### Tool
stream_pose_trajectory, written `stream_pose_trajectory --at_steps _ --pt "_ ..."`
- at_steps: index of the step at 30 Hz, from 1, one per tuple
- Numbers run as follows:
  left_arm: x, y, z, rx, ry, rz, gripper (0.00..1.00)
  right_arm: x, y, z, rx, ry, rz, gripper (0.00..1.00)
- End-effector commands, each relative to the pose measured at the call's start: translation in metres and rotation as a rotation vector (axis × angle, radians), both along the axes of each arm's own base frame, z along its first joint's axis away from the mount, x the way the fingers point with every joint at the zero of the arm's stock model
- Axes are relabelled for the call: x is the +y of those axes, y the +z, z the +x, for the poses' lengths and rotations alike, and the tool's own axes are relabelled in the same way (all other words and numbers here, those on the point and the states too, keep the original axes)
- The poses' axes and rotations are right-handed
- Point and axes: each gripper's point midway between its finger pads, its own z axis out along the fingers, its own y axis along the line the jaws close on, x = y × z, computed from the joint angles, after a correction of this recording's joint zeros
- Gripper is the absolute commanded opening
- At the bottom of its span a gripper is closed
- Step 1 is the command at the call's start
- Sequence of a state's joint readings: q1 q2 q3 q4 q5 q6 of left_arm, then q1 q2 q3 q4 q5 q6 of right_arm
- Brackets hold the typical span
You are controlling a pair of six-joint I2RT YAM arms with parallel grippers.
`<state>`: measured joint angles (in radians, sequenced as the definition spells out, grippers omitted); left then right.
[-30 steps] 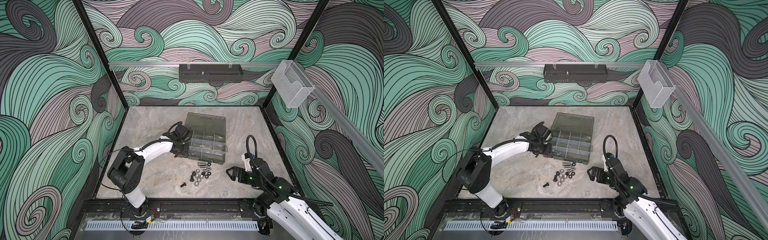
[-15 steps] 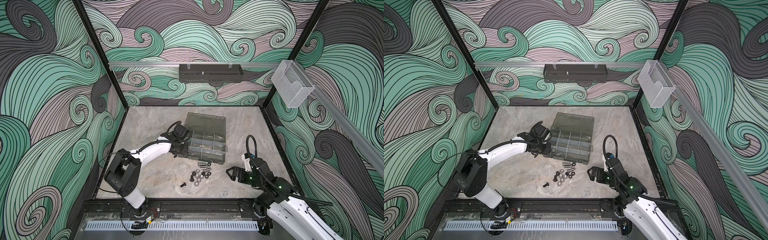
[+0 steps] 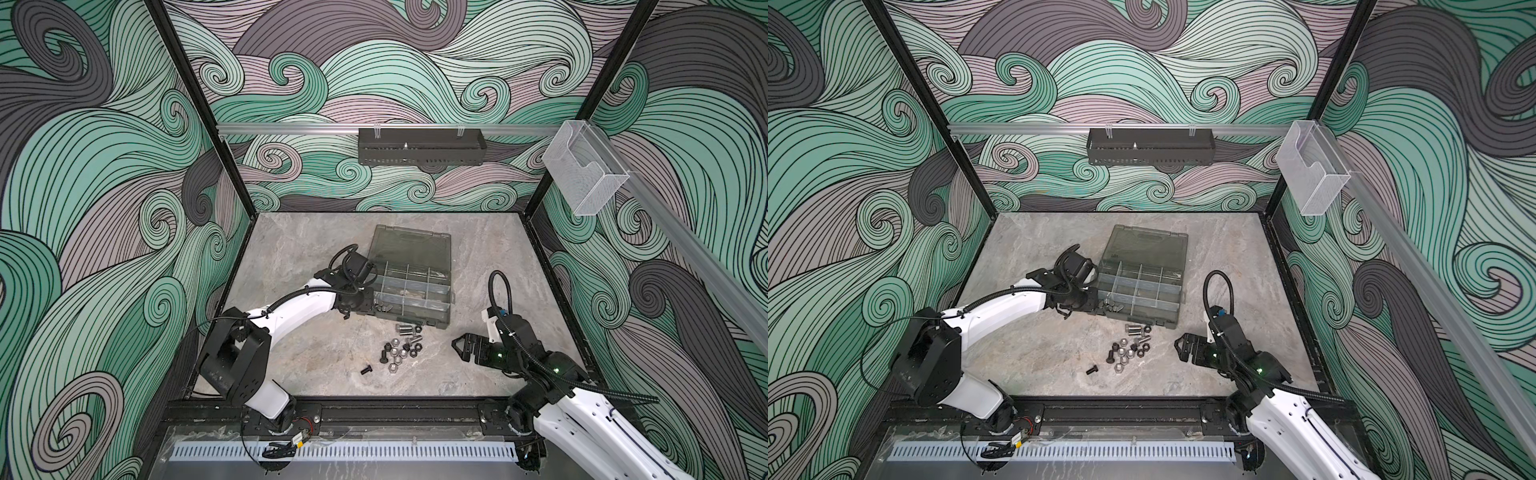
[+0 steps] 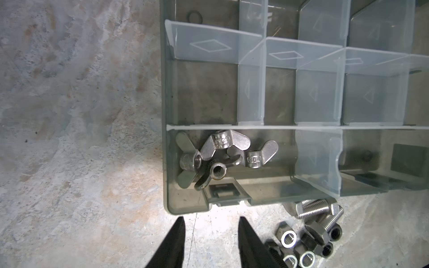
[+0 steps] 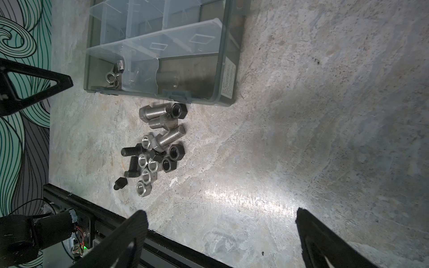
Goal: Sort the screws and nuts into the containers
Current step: 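Draw the left gripper back beside the box while the right gripper moves over the pile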
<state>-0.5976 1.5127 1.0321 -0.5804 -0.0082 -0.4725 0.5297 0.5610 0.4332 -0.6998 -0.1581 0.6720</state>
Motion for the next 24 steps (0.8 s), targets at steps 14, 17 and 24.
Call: stream_pose_trajectory --at_steps 14,17,24 --pt "0.039 0.009 -0.024 -0.027 0.140 -0.035 0.42 0.011 0.006 0.007 -0.016 0.078 -0.089 0.94" --pt "0.045 0.008 -0.029 -0.029 0.157 -0.036 0.42 0.016 0.007 0.009 -0.020 0.103 -0.114 0.93" --pt "0.059 0.006 -0.039 -0.026 0.185 -0.023 0.42 0.031 0.011 0.011 -0.032 0.167 -0.166 0.90"
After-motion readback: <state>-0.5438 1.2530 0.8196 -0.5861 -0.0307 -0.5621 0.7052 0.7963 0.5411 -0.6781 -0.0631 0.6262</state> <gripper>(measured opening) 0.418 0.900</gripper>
